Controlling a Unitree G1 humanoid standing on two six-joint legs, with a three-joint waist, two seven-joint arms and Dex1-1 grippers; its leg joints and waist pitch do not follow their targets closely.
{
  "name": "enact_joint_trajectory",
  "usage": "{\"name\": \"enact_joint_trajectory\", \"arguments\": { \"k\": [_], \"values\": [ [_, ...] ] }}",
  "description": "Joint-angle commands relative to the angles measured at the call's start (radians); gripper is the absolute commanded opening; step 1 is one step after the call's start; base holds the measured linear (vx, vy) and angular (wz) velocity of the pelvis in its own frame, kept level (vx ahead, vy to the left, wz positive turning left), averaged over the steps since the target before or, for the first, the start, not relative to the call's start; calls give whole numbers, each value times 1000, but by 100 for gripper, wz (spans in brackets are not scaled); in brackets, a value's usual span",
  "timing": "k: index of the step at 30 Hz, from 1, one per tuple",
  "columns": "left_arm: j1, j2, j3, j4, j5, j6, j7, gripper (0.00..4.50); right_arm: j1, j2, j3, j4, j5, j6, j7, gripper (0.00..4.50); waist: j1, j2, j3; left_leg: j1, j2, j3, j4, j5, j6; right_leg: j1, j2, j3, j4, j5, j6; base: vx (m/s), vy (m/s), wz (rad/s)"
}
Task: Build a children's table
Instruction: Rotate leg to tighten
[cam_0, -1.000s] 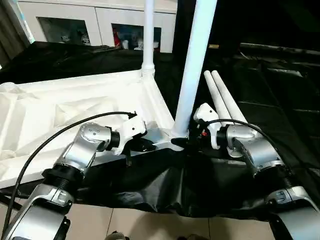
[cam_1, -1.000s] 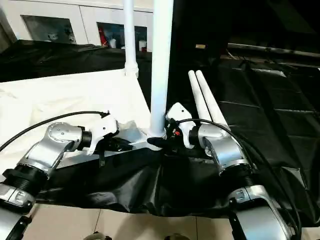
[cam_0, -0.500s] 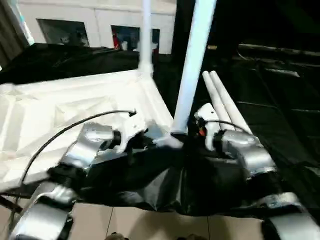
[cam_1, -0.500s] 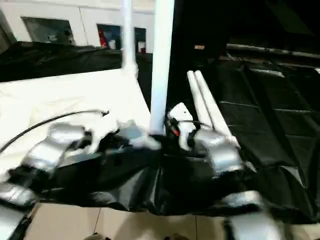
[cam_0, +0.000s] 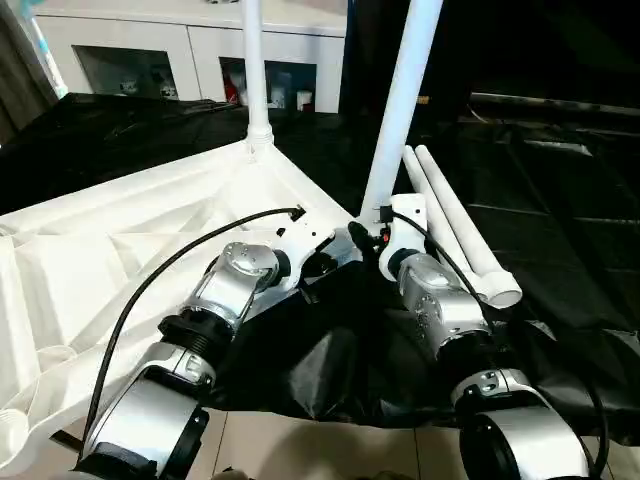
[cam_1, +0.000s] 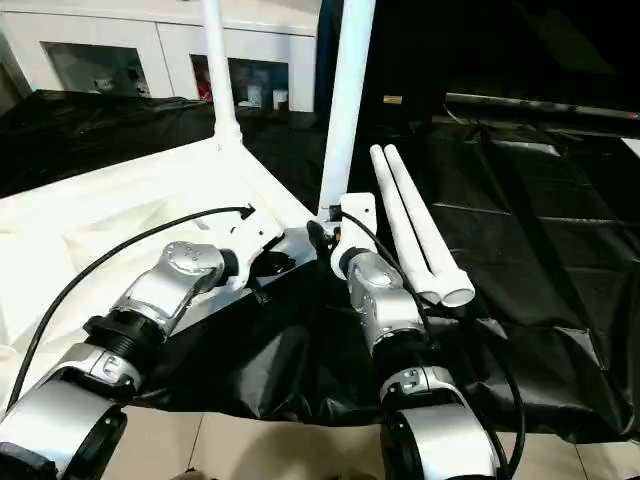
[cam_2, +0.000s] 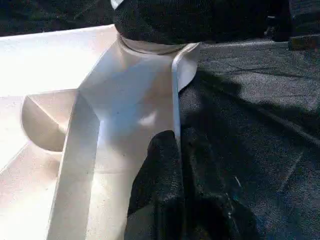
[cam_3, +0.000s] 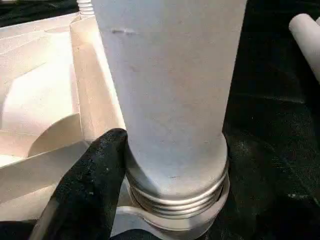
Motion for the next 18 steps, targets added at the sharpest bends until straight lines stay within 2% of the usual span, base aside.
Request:
{"name": "enact_joint_trajectory", "arguments": {
  "k": [1,7,9,13,14,18],
  "values": [
    [7,-19,-6,3,-17,-42,-9,0,13,22,60,34,-9,21,83,342,0,-1,-52,-2,13,-2,-69,-246,21,40,-56,41,-93,-348,-136,0,0,0],
    [40,22,2,-40,-48,-76,-106,0,23,-55,115,-14,-24,9,246,345,0,-8,-54,-7,14,1,-65,-213,40,46,-59,42,-90,-319,-151,0,0,0],
    [55,48,3,-55,-58,-79,-151,0,36,-109,136,-51,-24,9,351,345,2,-7,-55,-7,14,4,-62,-188,57,48,-58,43,-86,-274,-165,0,0,0],
    [83,93,0,-89,-81,-122,-249,0,52,-208,178,-104,-41,-7,514,345,2,-8,-57,-11,16,3,-61,-164,71,52,-58,42,-80,-239,-180,0,0,0],
    [94,107,-1,-105,-92,-138,-289,0,54,-241,195,-116,-49,-24,563,345,3,-7,-56,-9,17,2,-62,-162,71,53,-57,40,-81,-237,-184,0,0,0],
    [130,157,-10,-171,-130,-132,-413,0,47,-311,208,-152,-19,-9,704,345,3,-4,-57,-8,21,4,-60,-156,81,51,-57,43,-74,-192,-214,0,0,0]
  ]
}}
